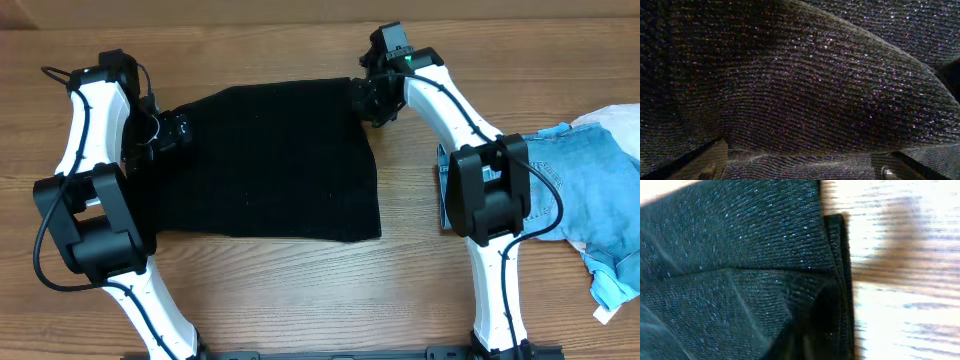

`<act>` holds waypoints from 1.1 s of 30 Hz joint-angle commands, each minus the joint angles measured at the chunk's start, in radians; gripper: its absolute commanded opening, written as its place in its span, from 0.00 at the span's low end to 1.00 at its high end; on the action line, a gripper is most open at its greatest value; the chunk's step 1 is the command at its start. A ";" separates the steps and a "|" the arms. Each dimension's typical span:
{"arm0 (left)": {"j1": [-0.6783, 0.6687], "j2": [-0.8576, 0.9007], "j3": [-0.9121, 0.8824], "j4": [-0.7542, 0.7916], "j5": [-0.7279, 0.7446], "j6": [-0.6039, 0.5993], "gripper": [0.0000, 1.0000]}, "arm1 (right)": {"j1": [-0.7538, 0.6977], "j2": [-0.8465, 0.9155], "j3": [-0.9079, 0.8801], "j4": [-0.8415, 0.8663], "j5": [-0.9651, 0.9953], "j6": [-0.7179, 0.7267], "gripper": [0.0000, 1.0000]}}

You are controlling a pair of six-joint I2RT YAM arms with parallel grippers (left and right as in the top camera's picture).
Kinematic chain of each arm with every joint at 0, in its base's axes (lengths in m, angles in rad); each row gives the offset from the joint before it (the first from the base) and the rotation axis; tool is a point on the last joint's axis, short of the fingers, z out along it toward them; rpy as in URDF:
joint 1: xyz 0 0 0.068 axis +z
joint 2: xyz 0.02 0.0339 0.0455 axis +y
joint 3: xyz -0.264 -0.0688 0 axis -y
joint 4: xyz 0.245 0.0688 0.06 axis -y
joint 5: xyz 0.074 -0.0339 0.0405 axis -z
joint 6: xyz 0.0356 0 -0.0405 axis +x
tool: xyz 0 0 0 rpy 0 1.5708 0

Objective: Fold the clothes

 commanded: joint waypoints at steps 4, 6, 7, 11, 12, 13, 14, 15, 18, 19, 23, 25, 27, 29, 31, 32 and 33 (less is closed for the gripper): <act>0.000 -0.031 0.022 0.000 -0.014 -0.002 0.95 | 0.008 0.012 0.180 -0.050 -0.008 0.026 0.04; 0.000 -0.031 0.022 0.000 -0.014 -0.002 0.95 | 0.006 0.012 0.311 -0.078 -0.007 0.042 0.04; 0.000 -0.031 0.022 0.000 -0.014 -0.002 0.95 | 0.000 0.012 0.346 -0.068 -0.007 0.067 0.04; 0.005 -0.031 0.022 0.001 -0.033 -0.002 0.93 | -0.024 0.014 0.353 0.054 0.091 0.146 0.04; 0.005 -0.031 0.022 0.003 -0.039 -0.003 0.93 | -0.025 0.016 0.352 0.076 0.113 0.145 0.04; 0.005 -0.031 0.022 0.006 -0.039 -0.003 0.93 | -0.025 0.023 0.348 0.095 0.128 0.145 0.04; 0.005 -0.031 0.022 0.009 -0.039 -0.003 0.93 | -0.025 0.035 0.348 0.101 0.137 0.145 0.04; 0.005 -0.031 0.022 0.013 -0.039 -0.003 0.92 | -0.025 0.053 0.348 0.106 0.146 0.145 0.04; 0.004 -0.031 0.022 0.029 -0.036 -0.003 0.93 | -0.025 0.119 0.348 0.107 0.172 0.145 0.04; 0.003 -0.031 0.022 0.035 -0.036 -0.003 0.93 | -0.026 0.144 0.347 0.092 0.174 0.139 0.18; 0.003 -0.031 0.022 0.035 -0.023 -0.003 0.91 | -0.026 0.197 0.348 -0.088 0.258 0.043 1.00; 0.003 -0.031 0.023 0.046 0.042 -0.003 0.89 | -0.031 0.167 0.357 -0.180 0.346 0.043 1.00; 0.001 -0.032 0.024 0.054 0.090 -0.002 0.83 | -0.052 0.099 0.357 -0.243 0.395 0.043 1.00; -0.014 -0.032 0.024 0.080 0.088 0.016 0.83 | -0.078 0.020 0.357 -0.314 0.396 0.043 1.00; -0.018 -0.032 0.024 0.152 0.023 0.016 0.88 | -0.090 -0.040 0.357 -0.438 0.393 0.043 1.00; -0.018 -0.032 0.024 0.174 0.001 0.018 0.89 | -0.090 -0.045 0.357 -0.476 0.393 0.035 1.00; -0.017 -0.032 0.024 0.193 -0.022 0.018 0.89 | -0.090 -0.045 0.356 -0.523 0.392 0.031 1.00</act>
